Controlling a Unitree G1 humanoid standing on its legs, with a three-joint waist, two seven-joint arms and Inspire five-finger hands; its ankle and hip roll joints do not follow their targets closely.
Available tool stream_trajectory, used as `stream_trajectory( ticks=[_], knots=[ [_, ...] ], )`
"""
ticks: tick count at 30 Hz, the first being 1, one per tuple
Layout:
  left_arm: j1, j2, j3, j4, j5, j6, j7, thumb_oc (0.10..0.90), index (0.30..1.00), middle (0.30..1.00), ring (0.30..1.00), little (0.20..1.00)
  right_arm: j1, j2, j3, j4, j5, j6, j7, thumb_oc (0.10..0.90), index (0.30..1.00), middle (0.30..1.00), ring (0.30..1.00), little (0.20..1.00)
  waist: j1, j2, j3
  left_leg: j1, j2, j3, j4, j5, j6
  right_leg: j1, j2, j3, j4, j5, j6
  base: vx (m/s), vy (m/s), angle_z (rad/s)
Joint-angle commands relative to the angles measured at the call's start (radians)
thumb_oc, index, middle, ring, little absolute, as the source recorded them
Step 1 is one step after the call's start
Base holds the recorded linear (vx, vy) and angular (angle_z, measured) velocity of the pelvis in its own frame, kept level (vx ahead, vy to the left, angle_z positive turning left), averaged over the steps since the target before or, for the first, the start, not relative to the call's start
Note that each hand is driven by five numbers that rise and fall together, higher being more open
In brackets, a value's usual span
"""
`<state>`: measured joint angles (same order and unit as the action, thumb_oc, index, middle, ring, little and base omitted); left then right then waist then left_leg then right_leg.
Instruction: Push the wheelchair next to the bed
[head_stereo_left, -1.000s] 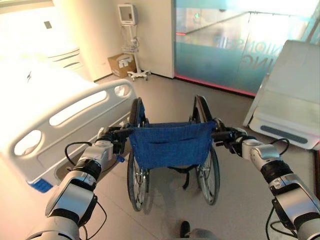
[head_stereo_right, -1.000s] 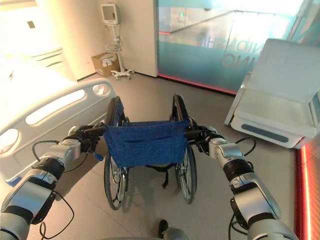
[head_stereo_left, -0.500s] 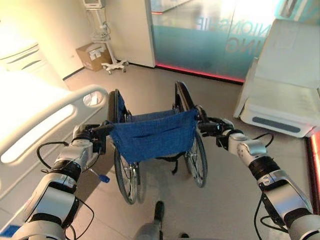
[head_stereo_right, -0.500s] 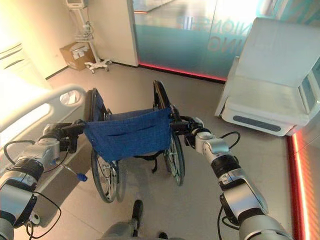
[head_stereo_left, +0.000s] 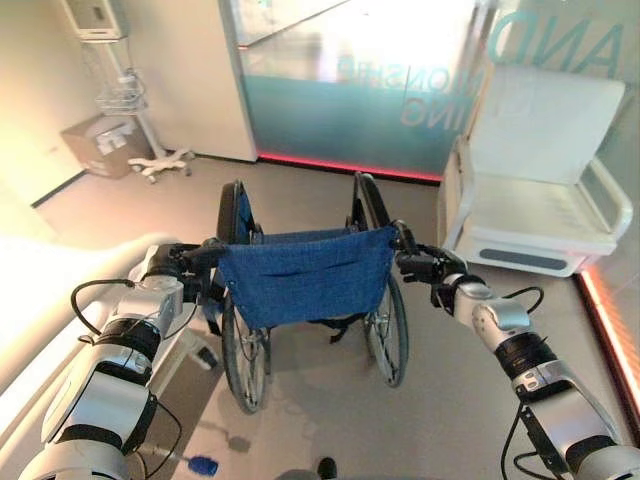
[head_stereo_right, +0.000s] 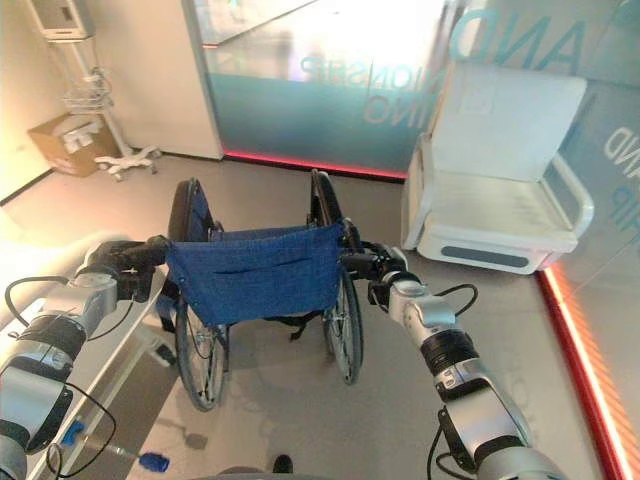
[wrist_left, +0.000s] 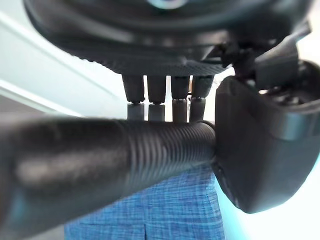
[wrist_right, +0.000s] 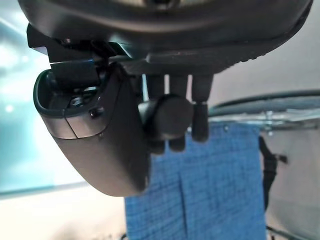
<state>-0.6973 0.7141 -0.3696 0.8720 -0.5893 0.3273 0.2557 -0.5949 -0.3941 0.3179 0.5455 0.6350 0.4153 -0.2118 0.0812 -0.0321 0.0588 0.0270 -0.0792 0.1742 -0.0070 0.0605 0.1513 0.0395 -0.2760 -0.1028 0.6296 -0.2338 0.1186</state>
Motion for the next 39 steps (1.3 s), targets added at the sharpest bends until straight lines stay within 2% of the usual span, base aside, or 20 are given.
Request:
stream_trajectory(
  ticks=[1,2,6,7,9,11,14,16,20,24,25,26,27,28,29,31,33,35,38,39],
  knots=[
    [-0.135,-0.155,0.039,-0.045,-0.042,-0.074,-0.099,0.4,0.3,0.3,0.3,0.3,0.031,-0.023,0.063,-0.031,-0.033,0.011,0.067,0.4,0.3,0.3,0.3,0.3,-0.054,0.03,-0.034,-0.069,-0.012,-0.067,0.019,0.024,-0.107,0.051,0.02,-0.076,-0.242,0.363,-0.041,0.22,0.098,-0.13],
    [-0.133,-0.147,0.048,-0.046,-0.043,-0.075,-0.101,0.4,0.3,0.3,0.3,0.3,0.019,-0.018,0.062,-0.031,-0.037,0.016,0.068,0.4,0.3,0.3,0.3,0.3,-0.054,0.033,-0.033,-0.051,-0.011,-0.059,0.011,0.019,-0.112,0.036,0.031,-0.093,-0.304,0.34,-0.043,0.16,0.044,-0.04],
    [-0.117,-0.135,0.068,-0.054,-0.04,-0.084,-0.097,0.4,0.3,0.3,0.3,0.3,0.008,-0.015,0.067,-0.047,-0.038,0.017,0.062,0.4,0.3,0.3,0.3,0.3,-0.059,0.04,-0.023,-0.01,-0.005,-0.054,-0.005,0.005,-0.123,0.003,0.075,-0.109,-0.401,0.31,-0.045,0.11,-0.003,-0.16],
    [-0.109,-0.134,0.076,-0.059,-0.044,-0.093,-0.089,0.4,0.3,0.3,0.3,0.3,-0.006,-0.022,0.069,-0.058,-0.034,0.02,0.063,0.4,0.3,0.3,0.3,0.3,-0.073,0.038,-0.011,0.008,-0.01,-0.058,-0.006,-0.01,-0.125,-0.044,0.12,-0.092,-0.461,0.311,-0.043,0.12,-0.022,-0.14],
    [-0.11,-0.138,0.076,-0.06,-0.047,-0.101,-0.085,0.4,0.3,0.3,0.3,0.3,-0.019,-0.032,0.074,-0.059,-0.028,0.02,0.058,0.4,0.3,0.3,0.3,0.3,-0.087,0.035,-0.003,0.019,-0.018,-0.07,-0.008,-0.022,-0.122,-0.082,0.15,-0.071,-0.495,0.322,-0.04,0.12,-0.036,0.0],
    [-0.124,-0.147,0.065,-0.062,-0.053,-0.101,-0.087,0.4,0.3,0.3,0.3,0.3,-0.047,-0.052,0.077,-0.05,-0.013,0.019,0.042,0.4,0.3,0.3,0.3,0.3,-0.121,0.025,0.013,0.052,-0.049,-0.105,-0.004,-0.065,-0.111,-0.169,0.191,-0.027,-0.565,0.393,-0.019,0.2,-0.07,0.23],
    [-0.141,-0.157,0.051,-0.053,-0.055,-0.1,-0.099,0.4,0.3,0.3,0.3,0.3,-0.061,-0.061,0.073,-0.038,-0.002,0.016,0.02,0.4,0.3,0.3,0.3,0.3,-0.146,0.016,0.021,0.076,-0.071,-0.132,0.013,-0.102,-0.101,-0.219,0.203,0.008,-0.608,0.447,-0.002,0.23,-0.092,0.41],
    [-0.166,-0.161,0.03,-0.03,-0.06,-0.099,-0.118,0.4,0.3,0.3,0.3,0.3,-0.074,-0.065,0.064,-0.022,0.005,0.018,-0.001,0.4,0.3,0.3,0.3,0.3,-0.168,0.009,0.031,0.103,-0.082,-0.161,0.058,-0.151,-0.094,-0.24,0.204,0.032,-0.666,0.479,0.005,0.4,-0.194,0.76],
    [-0.185,-0.147,0.021,-0.006,-0.071,-0.095,-0.141,0.4,0.3,0.3,0.3,0.3,-0.076,-0.07,0.057,-0.009,-0.003,0.022,0.012,0.4,0.3,0.3,0.3,0.3,-0.182,0.004,0.03,0.132,-0.079,-0.179,0.1,-0.197,-0.092,-0.25,0.197,0.053,-0.69,0.5,0.006,0.33,-0.216,0.49],
    [-0.204,-0.146,0.031,0.03,-0.071,-0.092,-0.144,0.4,0.3,0.3,0.3,0.3,-0.093,-0.067,0.063,0.034,0.0,0.012,0.031,0.4,0.3,0.3,0.3,0.3,-0.185,0.002,0.006,0.172,-0.056,-0.181,0.144,-0.238,-0.106,-0.23,0.197,0.03,-0.657,0.471,-0.004,0.33,-0.293,0.15],
    [-0.201,-0.146,0.034,0.031,-0.071,-0.092,-0.142,0.4,0.3,0.3,0.3,0.3,-0.095,-0.064,0.065,0.038,0.0,0.01,0.031,0.4,0.3,0.3,0.3,0.3,-0.185,0.005,0.002,0.18,-0.047,-0.18,0.152,-0.232,-0.114,-0.227,0.2,0.024,-0.648,0.465,-0.01,0.47,-0.418,0.23],
    [-0.186,-0.143,0.042,0.031,-0.073,-0.098,-0.131,0.4,0.3,0.3,0.3,0.3,-0.096,-0.058,0.07,0.047,-0.002,0.002,0.039,0.4,0.3,0.3,0.3,0.3,-0.187,0.015,-0.011,0.197,-0.021,-0.184,0.185,-0.174,-0.146,-0.213,0.215,0.013,-0.627,0.454,-0.03,0.27,-0.226,0.17],
    [-0.183,-0.142,0.044,0.029,-0.073,-0.097,-0.129,0.4,0.3,0.3,0.3,0.3,-0.095,-0.058,0.071,0.046,-0.003,0.002,0.04,0.4,0.3,0.3,0.3,0.3,-0.189,0.017,-0.013,0.198,-0.017,-0.186,0.192,-0.162,-0.151,-0.211,0.217,0.012,-0.626,0.452,-0.034,0.3,-0.262,0.17],
    [-0.174,-0.14,0.05,0.02,-0.076,-0.097,-0.12,0.4,0.3,0.3,0.3,0.3,-0.092,-0.057,0.072,0.042,-0.013,-0.001,0.048,0.4,0.3,0.3,0.3,0.3,-0.19,0.022,-0.019,0.2,-0.008,-0.19,0.215,-0.122,-0.167,-0.204,0.226,0.012,-0.625,0.449,-0.044,0.31,-0.3,0.08],
    [-0.145,-0.127,0.067,-0.009,-0.09,-0.103,-0.103,0.4,0.3,0.3,0.3,0.3,-0.075,-0.064,0.081,0.003,-0.029,-0.001,0.049,0.4,0.3,0.3,0.3,0.3,-0.188,0.029,-0.032,0.164,0.012,-0.194,0.351,0.021,-0.211,-0.159,0.246,0.008,-0.638,0.426,-0.078,0.39,-0.383,0.11],
    [-0.111,-0.118,0.083,-0.046,-0.099,-0.105,-0.087,0.4,0.3,0.3,0.3,0.3,-0.055,-0.072,0.084,-0.036,-0.043,-0.007,0.05,0.4,0.3,0.3,0.3,0.3,-0.179,0.021,-0.028,0.091,0.014,-0.174,0.508,0.092,-0.238,-0.112,0.244,-0.003,-0.644,0.403,-0.104,0.28,-0.308,0.05],
    [-0.073,-0.104,0.103,-0.088,-0.1,-0.103,-0.082,0.4,0.3,0.3,0.3,0.3,-0.03,-0.079,0.078,-0.076,-0.057,-0.007,0.059,0.4,0.3,0.3,0.3,0.3,-0.164,0.004,-0.014,0.0,0.009,-0.147,0.652,0.108,-0.248,-0.068,0.23,-0.014,-0.639,0.386,-0.119,0.2,-0.223,0.16],
    [-0.036,-0.092,0.12,-0.125,-0.091,-0.099,-0.086,0.4,0.3,0.3,0.3,0.3,-0.014,-0.081,0.071,-0.114,-0.063,0.005,0.06,0.4,0.3,0.3,0.3,0.3,-0.144,-0.01,0.0,-0.072,0.036,-0.121,0.681,0.096,-0.242,-0.024,0.221,-0.037,-0.634,0.37,-0.126,0.27,-0.211,-0.25],
    [-0.037,-0.075,0.12,-0.127,-0.093,-0.098,-0.107,0.4,0.3,0.3,0.3,0.3,-0.032,-0.079,0.078,-0.115,-0.05,0.011,0.044,0.4,0.3,0.3,0.3,0.3,-0.118,-0.013,0.012,-0.1,0.026,-0.111,0.586,0.071,-0.226,0.012,0.226,-0.042,-0.635,0.35,-0.119,0.24,-0.084,-0.2],
    [-0.051,-0.062,0.116,-0.116,-0.098,-0.094,-0.12,0.4,0.3,0.3,0.3,0.3,-0.062,-0.079,0.088,-0.106,-0.034,0.022,0.031,0.4,0.3,0.3,0.3,0.3,-0.109,-0.009,0.014,-0.098,0.031,-0.097,0.489,0.068,-0.223,0.025,0.236,-0.04,-0.63,0.331,-0.116,0.25,-0.009,0.01]
  ],
)
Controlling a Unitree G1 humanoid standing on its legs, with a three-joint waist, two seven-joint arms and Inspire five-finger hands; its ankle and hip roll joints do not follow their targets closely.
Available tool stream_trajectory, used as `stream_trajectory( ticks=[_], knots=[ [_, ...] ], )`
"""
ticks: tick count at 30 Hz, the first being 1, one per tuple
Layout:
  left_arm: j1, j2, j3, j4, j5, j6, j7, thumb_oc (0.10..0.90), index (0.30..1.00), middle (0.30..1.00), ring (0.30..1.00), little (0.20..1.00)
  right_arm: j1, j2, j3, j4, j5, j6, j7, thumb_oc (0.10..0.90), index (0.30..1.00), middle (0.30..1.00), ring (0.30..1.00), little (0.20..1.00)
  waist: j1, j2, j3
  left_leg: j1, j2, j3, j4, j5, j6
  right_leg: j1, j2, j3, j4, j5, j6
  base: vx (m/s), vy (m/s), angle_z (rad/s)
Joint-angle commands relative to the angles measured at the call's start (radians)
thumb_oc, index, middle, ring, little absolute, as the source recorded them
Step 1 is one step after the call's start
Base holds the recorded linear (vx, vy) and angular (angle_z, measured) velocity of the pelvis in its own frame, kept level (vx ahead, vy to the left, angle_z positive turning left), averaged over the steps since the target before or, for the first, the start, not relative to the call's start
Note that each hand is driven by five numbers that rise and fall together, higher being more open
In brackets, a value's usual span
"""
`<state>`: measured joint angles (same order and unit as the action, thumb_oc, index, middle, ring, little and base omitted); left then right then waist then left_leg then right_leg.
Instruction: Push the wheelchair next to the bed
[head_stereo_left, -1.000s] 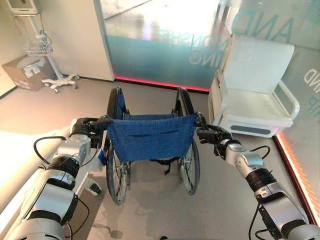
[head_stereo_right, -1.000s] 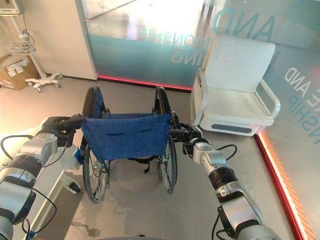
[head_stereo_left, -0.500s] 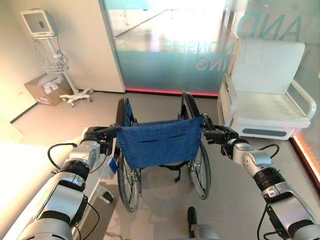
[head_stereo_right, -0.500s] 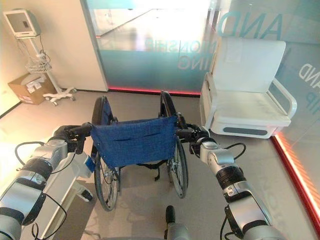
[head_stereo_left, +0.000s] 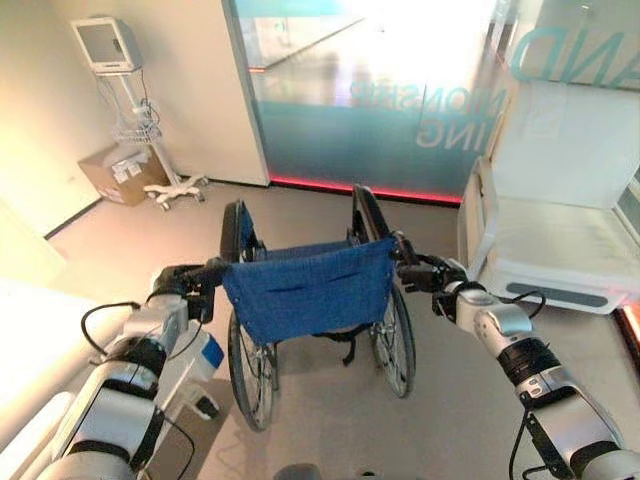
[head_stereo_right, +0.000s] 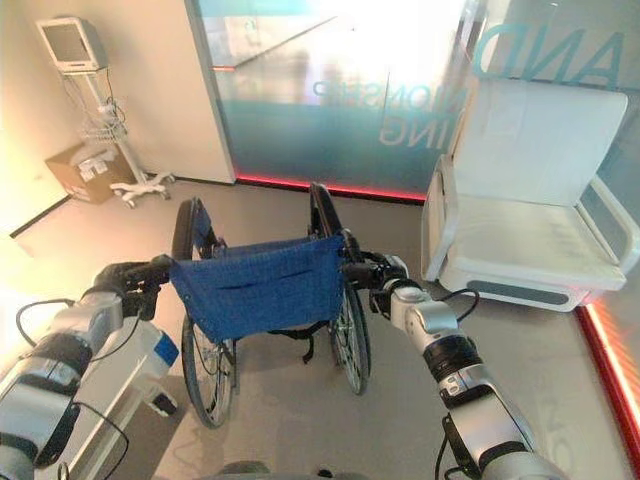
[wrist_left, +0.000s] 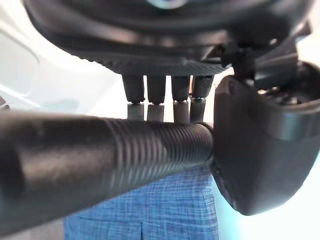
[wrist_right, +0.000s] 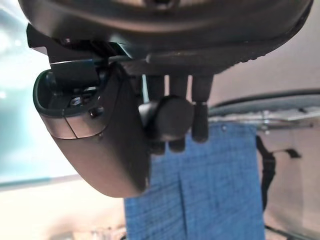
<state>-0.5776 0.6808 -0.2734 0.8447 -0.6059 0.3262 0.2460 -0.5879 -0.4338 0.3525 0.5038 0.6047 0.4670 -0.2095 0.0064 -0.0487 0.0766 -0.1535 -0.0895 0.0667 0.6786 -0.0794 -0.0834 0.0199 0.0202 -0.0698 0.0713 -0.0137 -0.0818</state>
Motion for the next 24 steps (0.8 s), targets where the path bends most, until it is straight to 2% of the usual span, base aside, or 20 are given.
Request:
stream_trajectory(
  ticks=[1,2,3,6,7,9,11,13,15,17,18,19,20,21,23,24],
  knots=[
    [-0.183,-0.02,0.015,-0.078,-0.089,-0.09,-0.119,0.4,0.3,0.3,0.3,0.3,-0.098,-0.038,0.063,-0.054,0.011,-0.02,0.019,0.4,0.3,0.3,0.3,0.3,-0.029,0.013,-0.003,0.09,0.044,0.022,-0.285,0.206,0.013,0.053,-0.052,-0.067,-0.067,0.098,0.086,0.36,0.021,-0.07],
    [-0.202,-0.008,0.009,-0.059,-0.096,-0.087,-0.128,0.4,0.3,0.3,0.3,0.3,-0.134,-0.036,0.078,-0.038,0.027,-0.01,0.008,0.4,0.3,0.3,0.3,0.3,-0.021,0.02,-0.007,0.09,0.036,0.028,-0.391,0.2,0.016,0.06,-0.038,-0.052,-0.064,0.084,0.089,0.38,0.066,0.02],
    [-0.219,0.004,0.004,-0.039,-0.104,-0.085,-0.141,0.4,0.3,0.3,0.3,0.3,-0.158,-0.034,0.092,-0.029,0.034,0.001,0.003,0.4,0.3,0.3,0.3,0.3,-0.008,0.029,-0.008,0.072,0.029,0.022,-0.491,0.218,0.012,0.073,-0.024,-0.035,-0.059,0.07,0.088,0.34,0.069,0.01],
    [-0.227,0.024,-0.008,-0.021,-0.122,-0.093,-0.159,0.4,0.3,0.3,0.3,0.3,-0.179,-0.029,0.122,-0.018,0.052,-0.007,-0.02,0.4,0.3,0.3,0.3,0.3,0.032,0.033,-0.009,-0.033,0.017,0.016,-0.625,0.278,0.003,0.126,-0.007,0.011,-0.073,0.049,0.087,0.4,0.075,-0.07],
    [-0.219,0.032,-0.009,-0.025,-0.13,-0.094,-0.166,0.4,0.3,0.3,0.3,0.3,-0.174,-0.026,0.122,-0.015,0.047,-0.013,-0.016,0.4,0.3,0.3,0.3,0.3,0.049,0.035,-0.013,-0.078,0.019,0.037,-0.678,0.321,-0.006,0.158,0.001,0.026,-0.079,0.037,0.084,0.36,0.083,-0.15],
    [-0.211,0.033,-0.005,-0.033,-0.13,-0.094,-0.167,0.4,0.3,0.3,0.3,0.3,-0.162,-0.025,0.118,-0.012,0.035,-0.022,-0.004,0.4,0.3,0.3,0.3,0.3,0.057,0.038,-0.016,-0.1,0.025,0.06,-0.714,0.335,-0.009,0.177,0.005,0.029,-0.08,0.025,0.084,0.33,0.1,-0.22],
    [-0.197,0.036,0.004,-0.049,-0.133,-0.088,-0.165,0.4,0.3,0.3,0.3,0.3,-0.137,-0.032,0.108,-0.015,0.009,-0.034,0.037,0.4,0.3,0.3,0.3,0.3,0.067,0.044,-0.028,-0.119,0.037,0.117,-0.732,0.338,-0.002,0.214,0.005,0.013,-0.074,-0.009,0.086,0.45,0.197,-0.34],
    [-0.181,0.026,0.013,-0.052,-0.133,-0.092,-0.141,0.4,0.3,0.3,0.3,0.3,-0.134,-0.025,0.11,-0.006,-0.004,-0.061,0.073,0.4,0.3,0.3,0.3,0.3,0.076,0.048,-0.049,-0.095,0.046,0.138,-0.752,0.334,0.017,0.239,-0.006,-0.005,-0.064,-0.045,0.092,0.45,0.247,-0.21],
    [-0.165,0.009,0.016,-0.047,-0.138,-0.105,-0.113,0.4,0.3,0.3,0.3,0.3,-0.124,-0.013,0.105,0.0,-0.018,-0.072,0.101,0.4,0.3,0.3,0.3,0.3,0.078,0.042,-0.059,-0.05,0.032,0.134,-0.742,0.312,0.042,0.265,-0.031,-0.028,-0.048,-0.054,0.108,0.38,0.234,-0.27],
    [-0.154,-0.014,0.016,-0.047,-0.143,-0.106,-0.084,0.4,0.3,0.3,0.3,0.3,-0.105,-0.027,0.092,0.009,-0.031,-0.077,0.151,0.4,0.3,0.3,0.3,0.3,0.091,0.026,-0.088,0.006,-0.007,0.099,-0.742,0.261,0.094,0.274,-0.076,-0.054,-0.002,0.011,0.15,0.38,0.286,-0.51],
    [-0.154,-0.017,0.016,-0.047,-0.142,-0.106,-0.084,0.4,0.3,0.3,0.3,0.3,-0.104,-0.028,0.091,0.01,-0.03,-0.077,0.151,0.4,0.3,0.3,0.3,0.3,0.093,0.024,-0.09,0.01,-0.01,0.096,-0.742,0.257,0.098,0.271,-0.082,-0.059,0.016,0.024,0.155,0.32,0.284,-0.49],
    [-0.153,-0.035,0.01,-0.043,-0.134,-0.107,-0.079,0.4,0.3,0.3,0.3,0.3,-0.103,-0.031,0.08,0.024,-0.037,-0.083,0.173,0.4,0.3,0.3,0.3,0.3,0.098,0.015,-0.095,0.043,-0.031,0.071,-0.737,0.24,0.117,0.236,-0.125,-0.085,0.148,0.114,0.184,0.25,0.234,-0.35],
    [-0.155,-0.04,0.006,-0.04,-0.132,-0.108,-0.081,0.4,0.3,0.3,0.3,0.3,-0.103,-0.032,0.075,0.03,-0.035,-0.089,0.18,0.4,0.3,0.3,0.3,0.3,0.098,0.013,-0.093,0.055,-0.039,0.06,-0.736,0.237,0.12,0.222,-0.143,-0.092,0.203,0.135,0.19,0.38,0.366,-0.44],
    [-0.157,-0.054,0.004,-0.034,-0.137,-0.115,-0.083,0.4,0.3,0.3,0.3,0.3,-0.1,-0.039,0.064,0.039,-0.029,-0.101,0.197,0.4,0.3,0.3,0.3,0.3,0.097,0.023,-0.093,0.074,-0.039,0.04,-0.729,0.228,0.125,0.179,-0.161,-0.095,0.326,0.182,0.196,0.27,0.258,-0.24],
    [-0.158,-0.072,0.002,-0.03,-0.134,-0.124,-0.088,0.4,0.3,0.3,0.3,0.3,-0.105,-0.047,0.057,0.042,-0.026,-0.124,0.213,0.4,0.3,0.3,0.3,0.3,0.085,0.035,-0.086,0.106,-0.037,0.034,-0.715,0.208,0.127,0.122,-0.167,-0.092,0.473,0.225,0.2,0.26,0.246,0.36],
    [-0.158,-0.077,0.002,-0.032,-0.141,-0.126,-0.088,0.4,0.3,0.3,0.3,0.3,-0.11,-0.05,0.056,0.045,-0.026,-0.133,0.224,0.4,0.3,0.3,0.3,0.3,0.082,0.037,-0.083,0.115,-0.037,0.034,-0.712,0.201,0.128,0.102,-0.173,-0.09,0.502,0.231,0.2,0.26,0.224,0.82]
  ],
)
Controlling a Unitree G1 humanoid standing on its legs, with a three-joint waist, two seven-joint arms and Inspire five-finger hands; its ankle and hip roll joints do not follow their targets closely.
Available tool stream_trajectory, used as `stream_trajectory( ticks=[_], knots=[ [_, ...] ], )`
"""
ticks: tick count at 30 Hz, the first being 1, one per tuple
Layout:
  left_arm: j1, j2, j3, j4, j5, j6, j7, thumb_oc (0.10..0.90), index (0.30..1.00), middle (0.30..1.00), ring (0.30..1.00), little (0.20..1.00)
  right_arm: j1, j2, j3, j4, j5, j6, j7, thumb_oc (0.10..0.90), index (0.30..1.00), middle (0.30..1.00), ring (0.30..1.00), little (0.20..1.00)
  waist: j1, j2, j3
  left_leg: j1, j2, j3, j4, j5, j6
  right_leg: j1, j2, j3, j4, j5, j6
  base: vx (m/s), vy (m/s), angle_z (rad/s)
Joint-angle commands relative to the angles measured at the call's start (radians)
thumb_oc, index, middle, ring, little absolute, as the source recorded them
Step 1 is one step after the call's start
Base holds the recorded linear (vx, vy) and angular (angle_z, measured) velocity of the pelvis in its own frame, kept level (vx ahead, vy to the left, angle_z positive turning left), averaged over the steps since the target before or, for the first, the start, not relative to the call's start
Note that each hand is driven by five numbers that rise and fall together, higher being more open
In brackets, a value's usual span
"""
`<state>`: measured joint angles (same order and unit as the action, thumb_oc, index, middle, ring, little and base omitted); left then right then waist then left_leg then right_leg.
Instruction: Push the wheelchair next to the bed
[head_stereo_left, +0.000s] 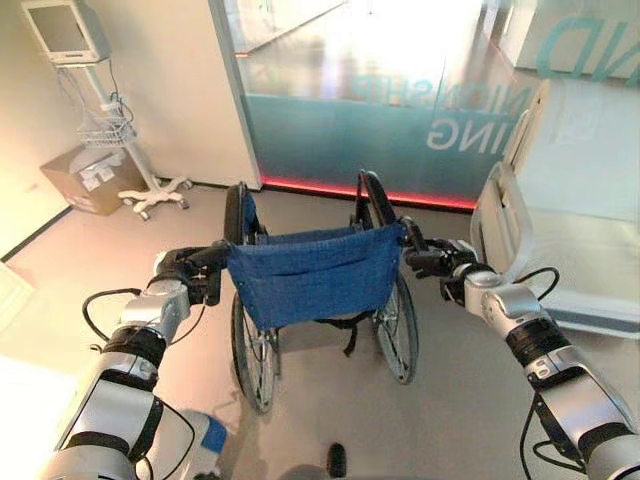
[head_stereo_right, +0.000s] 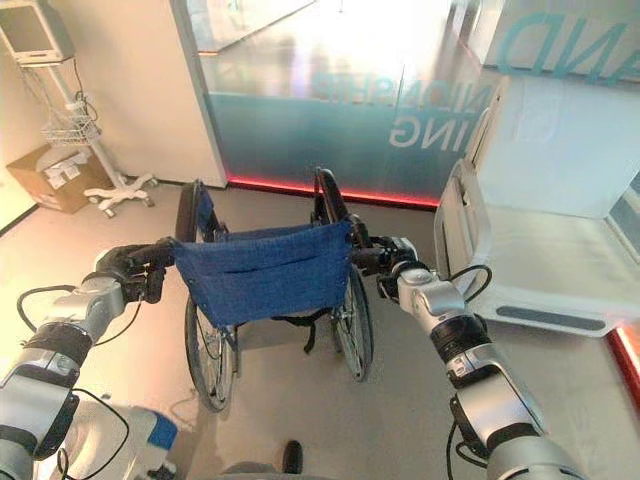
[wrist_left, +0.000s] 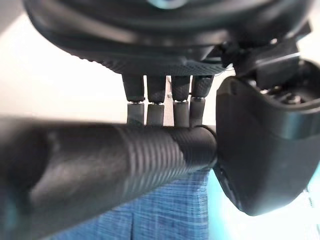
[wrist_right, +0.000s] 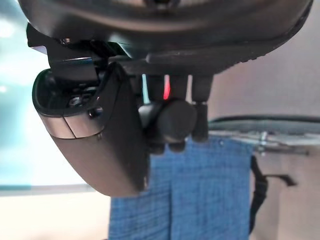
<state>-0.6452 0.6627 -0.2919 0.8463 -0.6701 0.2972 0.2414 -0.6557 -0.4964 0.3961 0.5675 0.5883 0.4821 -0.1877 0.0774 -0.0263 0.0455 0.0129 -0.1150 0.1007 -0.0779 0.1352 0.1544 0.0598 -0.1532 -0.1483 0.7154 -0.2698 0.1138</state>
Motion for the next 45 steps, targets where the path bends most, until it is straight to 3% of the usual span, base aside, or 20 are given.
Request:
stream_trajectory(
  ticks=[1,3,4,7,8,9,10,12,19,21,23,26,29,31,34,35,38,39,43,45],
  knots=[
    [-0.086,-0.077,0.021,-0.051,-0.092,-0.105,-0.077,0.4,0.3,0.3,0.3,0.3,-0.056,0.007,0.007,-0.006,-0.012,-0.157,0.234,0.4,0.3,0.3,0.3,0.3,0.005,0.015,-0.045,-0.021,-0.017,-0.003,0.043,-0.03,-0.102,0.015,-0.03,-0.019,-0.115,0.483,0.0,0.18,0.146,0.6],
    [-0.077,-0.097,0.03,-0.085,-0.116,-0.107,-0.097,0.4,0.3,0.3,0.3,0.3,-0.071,-0.012,-0.005,0.007,-0.024,-0.159,0.258,0.4,0.3,0.3,0.3,0.3,0.0,0.018,-0.04,0.01,-0.017,-0.014,0.032,-0.037,-0.1,-0.014,-0.045,-0.039,-0.168,0.445,-0.016,0.25,0.07,0.2],
    [-0.043,-0.122,0.043,-0.176,-0.105,-0.093,-0.135,0.4,0.3,0.3,0.3,0.3,-0.074,-0.055,-0.034,0.013,-0.041,-0.157,0.284,0.4,0.3,0.3,0.3,0.3,-0.004,0.022,-0.029,0.043,-0.013,-0.045,0.03,-0.052,-0.105,-0.058,-0.031,-0.052,-0.305,0.404,-0.03,0.24,-0.013,0.09],
    [-0.001,-0.141,0.046,-0.288,-0.108,-0.076,-0.15,0.4,0.3,0.3,0.3,0.3,-0.063,-0.11,-0.055,0.018,-0.054,-0.177,0.313,0.4,0.3,0.3,0.3,0.3,-0.007,0.018,-0.018,0.061,-0.01,-0.077,0.033,-0.074,-0.108,-0.099,-0.035,-0.05,-0.454,0.427,-0.026,0.15,-0.061,0.32],
    [0.011,-0.141,0.048,-0.334,-0.118,-0.059,-0.155,0.4,0.3,0.3,0.3,0.3,-0.063,-0.133,-0.065,0.023,-0.051,-0.181,0.322,0.4,0.3,0.3,0.3,0.3,-0.011,0.014,-0.013,0.067,-0.008,-0.088,0.037,-0.085,-0.112,-0.109,-0.035,-0.039,-0.509,0.44,-0.018,0.19,-0.147,0.7],
    [0.013,-0.141,0.038,-0.378,-0.122,-0.047,-0.186,0.4,0.3,0.3,0.3,0.3,-0.078,-0.171,-0.074,0.056,-0.061,-0.189,0.34,0.4,0.3,0.3,0.3,0.3,-0.02,0.002,-0.006,0.076,-0.013,-0.118,0.048,-0.109,-0.117,-0.142,-0.024,0.014,-0.618,0.469,-0.002,0.17,-0.135,0.82],
    [0.012,-0.143,0.034,-0.388,-0.124,-0.044,-0.19,0.4,0.3,0.3,0.3,0.3,-0.086,-0.179,-0.075,0.068,-0.062,-0.191,0.343,0.4,0.3,0.3,0.3,0.3,-0.022,0.002,-0.003,0.079,-0.011,-0.128,0.052,-0.117,-0.118,-0.144,-0.02,0.022,-0.633,0.476,0.001,0.19,-0.159,0.98],
    [-0.012,-0.157,0.007,-0.399,-0.14,-0.043,-0.231,0.4,0.3,0.3,0.3,0.3,-0.145,-0.215,-0.076,0.157,-0.088,-0.202,0.362,0.4,0.3,0.3,0.3,0.3,-0.035,-0.011,0.006,0.092,-0.022,-0.192,0.083,-0.166,-0.113,-0.177,-0.008,0.1,-0.74,0.528,0.022,0.21,-0.169,1.14],
    [-0.037,-0.172,-0.034,-0.401,-0.169,-0.039,-0.221,0.4,0.3,0.3,0.3,0.3,-0.218,-0.255,-0.044,0.225,-0.117,-0.207,0.4,0.4,0.3,0.3,0.3,0.3,-0.036,-0.029,0.006,0.113,-0.013,-0.291,0.144,-0.23,-0.105,-0.182,-0.003,0.168,-0.766,0.555,0.035,0.21,-0.248,0.7],
    [-0.034,-0.171,-0.038,-0.395,-0.172,-0.026,-0.215,0.4,0.3,0.3,0.3,0.3,-0.221,-0.281,-0.041,0.228,-0.116,-0.211,0.424,0.4,0.3,0.3,0.3,0.3,-0.041,-0.038,-0.009,0.114,-0.001,-0.33,0.163,-0.231,-0.112,-0.159,0.023,0.212,-0.742,0.513,0.032,0.26,-0.373,0.72],
    [-0.027,-0.175,-0.034,-0.4,-0.193,-0.02,-0.196,0.4,0.3,0.3,0.3,0.3,-0.219,-0.292,-0.035,0.213,-0.118,-0.205,0.433,0.4,0.3,0.3,0.3,0.3,-0.045,-0.039,-0.014,0.122,0.02,-0.34,0.17,-0.217,-0.129,-0.147,0.035,0.212,-0.722,0.485,0.021,0.22,-0.326,0.99],
    [-0.008,-0.175,-0.008,-0.408,-0.228,-0.019,-0.156,0.4,0.3,0.3,0.3,0.3,-0.222,-0.283,-0.011,0.175,-0.12,-0.2,0.431,0.4,0.3,0.3,0.3,0.3,-0.038,-0.039,-0.02,0.13,0.087,-0.312,0.19,-0.126,-0.177,-0.101,0.054,0.143,-0.709,0.432,-0.016,0.21,-0.329,0.64],
    [0.019,-0.185,0.009,-0.432,-0.228,-0.022,-0.145,0.4,0.3,0.3,0.3,0.3,-0.222,-0.269,0.006,0.139,-0.116,-0.196,0.386,0.4,0.3,0.3,0.3,0.3,-0.023,-0.049,-0.012,0.089,0.11,-0.304,0.272,-0.044,-0.196,-0.06,0.068,0.095,-0.706,0.395,-0.047,0.15,-0.276,0.56],
    [0.047,-0.191,0.02,-0.451,-0.226,-0.03,-0.146,0.4,0.3,0.3,0.3,0.3,-0.219,-0.261,0.012,0.12,-0.121,-0.196,0.369,0.4,0.3,0.3,0.3,0.3,-0.008,-0.059,-0.001,0.052,0.106,-0.295,0.343,-0.018,-0.197,-0.037,0.07,0.068,-0.701,0.376,-0.064,0.13,-0.285,0.24],
    [0.078,-0.199,0.032,-0.47,-0.214,-0.035,-0.151,0.4,0.3,0.3,0.3,0.3,-0.226,-0.253,0.028,0.108,-0.133,-0.196,0.353,0.4,0.3,0.3,0.3,0.3,0.005,-0.067,0.017,0.004,0.098,-0.257,0.443,0.0,-0.196,-0.014,0.078,0.036,-0.687,0.349,-0.085,0.1,-0.229,0.32],
    [0.087,-0.202,0.034,-0.475,-0.217,-0.039,-0.156,0.4,0.3,0.3,0.3,0.3,-0.24,-0.247,0.035,0.12,-0.138,-0.201,0.345,0.4,0.3,0.3,0.3,0.3,0.013,-0.073,0.031,-0.034,0.091,-0.219,0.512,-0.002,-0.193,0.003,0.082,0.017,-0.679,0.335,-0.098,0.13,-0.244,0.43],
    [0.085,-0.215,0.037,-0.47,-0.215,-0.029,-0.172,0.4,0.3,0.3,0.3,0.3,-0.273,-0.25,0.035,0.154,-0.152,-0.207,0.358,0.4,0.3,0.3,0.3,0.3,0.014,-0.077,0.045,-0.059,0.097,-0.144,0.557,-0.025,-0.196,0.033,0.091,-0.016,-0.679,0.321,-0.111,0.11,-0.135,0.5],
    [0.084,-0.217,0.036,-0.468,-0.214,-0.028,-0.174,0.4,0.3,0.3,0.3,0.3,-0.277,-0.251,0.036,0.157,-0.152,-0.206,0.358,0.4,0.3,0.3,0.3,0.3,0.014,-0.076,0.046,-0.058,0.098,-0.139,0.55,-0.028,-0.197,0.036,0.093,-0.019,-0.68,0.319,-0.111,0.17,-0.1,0.41],
    [0.061,-0.233,0.029,-0.435,-0.197,-0.016,-0.179,0.4,0.3,0.3,0.3,0.3,-0.344,-0.247,0.06,0.194,-0.148,-0.188,0.368,0.4,0.3,0.3,0.3,0.3,0.025,-0.05,0.037,-0.02,0.063,-0.089,0.295,-0.063,-0.206,0.071,0.127,-0.057,-0.701,0.295,-0.098,0.21,0.003,0.11],
    [0.055,-0.238,0.02,-0.426,-0.208,-0.028,-0.163,0.4,0.3,0.3,0.3,0.3,-0.35,-0.247,0.061,0.194,-0.155,-0.188,0.383,0.4,0.3,0.3,0.3,0.3,0.033,-0.033,0.032,-0.054,0.043,-0.009,0.152,-0.034,-0.22,0.106,0.146,-0.074,-0.728,0.281,-0.094,0.25,0.051,0.03]
  ],
)
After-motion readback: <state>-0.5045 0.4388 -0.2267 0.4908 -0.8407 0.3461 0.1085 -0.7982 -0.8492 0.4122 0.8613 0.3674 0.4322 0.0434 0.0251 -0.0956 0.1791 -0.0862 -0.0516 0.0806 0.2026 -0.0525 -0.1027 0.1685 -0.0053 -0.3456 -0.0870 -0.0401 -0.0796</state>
